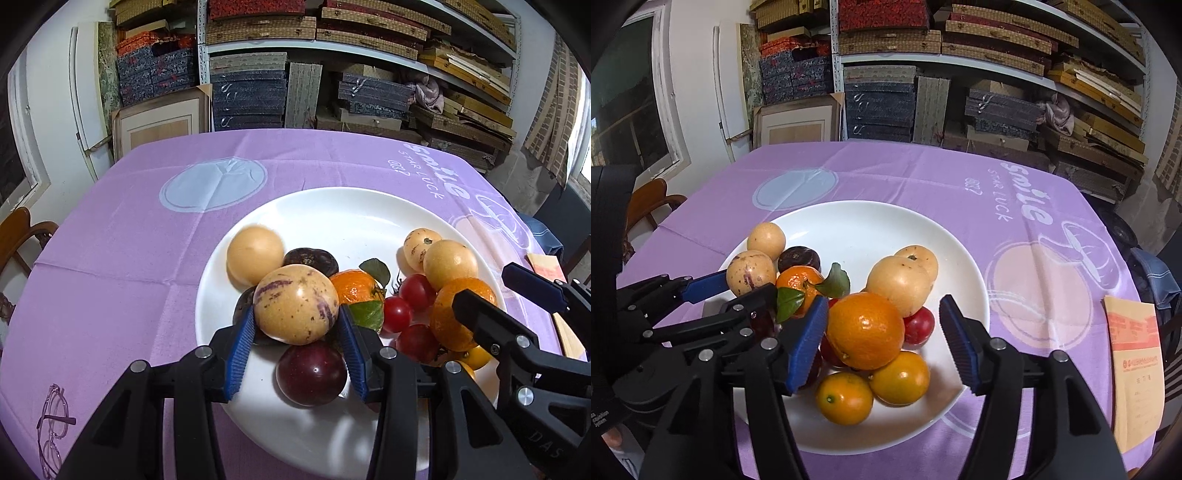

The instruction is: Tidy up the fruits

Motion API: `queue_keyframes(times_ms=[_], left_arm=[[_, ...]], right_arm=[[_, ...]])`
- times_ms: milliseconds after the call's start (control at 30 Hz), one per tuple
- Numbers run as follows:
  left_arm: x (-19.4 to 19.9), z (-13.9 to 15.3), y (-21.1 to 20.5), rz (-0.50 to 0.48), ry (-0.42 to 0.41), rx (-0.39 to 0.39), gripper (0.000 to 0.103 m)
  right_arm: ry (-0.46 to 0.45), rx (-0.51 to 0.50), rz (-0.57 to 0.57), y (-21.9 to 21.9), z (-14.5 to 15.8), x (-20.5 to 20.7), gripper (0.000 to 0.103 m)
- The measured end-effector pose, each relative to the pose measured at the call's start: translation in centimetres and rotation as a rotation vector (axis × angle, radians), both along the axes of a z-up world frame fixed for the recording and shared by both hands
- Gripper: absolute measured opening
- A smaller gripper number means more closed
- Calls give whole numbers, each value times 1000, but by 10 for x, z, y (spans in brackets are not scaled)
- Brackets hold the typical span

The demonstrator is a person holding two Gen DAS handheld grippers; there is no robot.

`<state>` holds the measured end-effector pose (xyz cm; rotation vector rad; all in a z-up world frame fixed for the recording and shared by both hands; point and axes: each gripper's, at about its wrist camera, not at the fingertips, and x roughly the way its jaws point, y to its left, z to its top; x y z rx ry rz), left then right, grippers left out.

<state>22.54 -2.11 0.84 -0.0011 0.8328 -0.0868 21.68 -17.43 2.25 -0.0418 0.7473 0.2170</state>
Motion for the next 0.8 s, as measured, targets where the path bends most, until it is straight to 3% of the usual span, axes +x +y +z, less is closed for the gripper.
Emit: queue_keyframes(times_ms=[367,800], left_arm=[[-19,12,1,-12,-44,13,46],[-69,26,8,9,-79,21,46]], right_arm=[[-41,38,-16,-14,15,-25,67],[-89,97,-43,-44,25,-94,74]])
